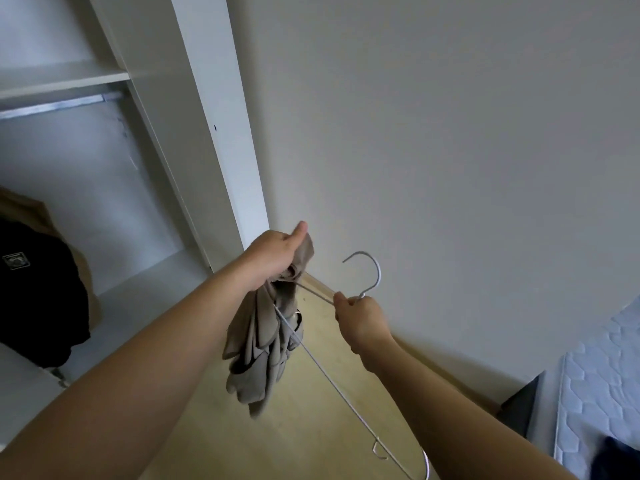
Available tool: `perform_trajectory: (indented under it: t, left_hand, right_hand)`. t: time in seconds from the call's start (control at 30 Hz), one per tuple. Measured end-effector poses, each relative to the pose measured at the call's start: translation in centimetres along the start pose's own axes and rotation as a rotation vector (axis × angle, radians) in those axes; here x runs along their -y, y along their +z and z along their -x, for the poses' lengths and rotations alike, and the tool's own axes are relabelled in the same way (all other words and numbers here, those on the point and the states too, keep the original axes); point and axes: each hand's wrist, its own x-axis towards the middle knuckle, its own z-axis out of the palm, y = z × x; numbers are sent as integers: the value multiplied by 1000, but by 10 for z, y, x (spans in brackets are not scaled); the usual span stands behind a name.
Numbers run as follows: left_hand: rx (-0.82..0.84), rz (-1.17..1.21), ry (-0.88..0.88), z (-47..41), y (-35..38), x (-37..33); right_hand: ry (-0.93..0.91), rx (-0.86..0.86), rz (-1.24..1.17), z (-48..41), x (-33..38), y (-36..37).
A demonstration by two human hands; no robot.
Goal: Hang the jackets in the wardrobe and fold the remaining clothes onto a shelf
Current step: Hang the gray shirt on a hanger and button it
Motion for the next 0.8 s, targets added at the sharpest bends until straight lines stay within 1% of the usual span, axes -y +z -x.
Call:
perform_trajectory:
  t: [0.07,0.13,0.17,0.23,0.27,0.33,0.4,0.47,0.53,0.57,0.67,0.7,0.77,0.8]
  left_hand:
    - [79,30,17,6,-8,-6]
    - [130,152,4,13,-19,-17]
    - [169,217,3,17,-24,-23]
    - [253,260,37,27,-25,-34]
    - [292,229,71,33,-24,-39]
    - [347,63,157,48,-19,-48]
    - [355,-66,236,62,-16,-52]
    - [349,-52,261,70,-14,-51]
    - [330,-16,285,77,-11,-48]
    - [300,-45,315,78,-9,-45]
    - [82,-282,478,76,-3,-35]
    - [25,-314,521,74,0,-31]
    - [-66,-378,574,68,6,-27]
    - [-118,-447,603,64,8,-26]
  right_hand:
    - [-19,-46,25,-4,8,3]
    - [-71,-93,75,-7,16,5]
    - [-92,-112,68,-9,19,7]
    - [-123,-141,-45,-11,26,12]
    - [-128,-152,-123,-13,29,15]
    - [-108,-140,-277,-18,35,15]
    - [-59,-86,-416,-21,37,12]
    - [-10,-51,-485,-24,41,6]
    - [-6,-54,-491,-24,44,1]
    - [-17,-63,-498,-24,46,-1]
    - [-63,-108,-501,-24,52,-3]
    - [-86,-110,-489,-24,55,-4]
    - [-132,-84,-517,-22,60,-6]
    - [-148,-57,-557,-21,63,-7]
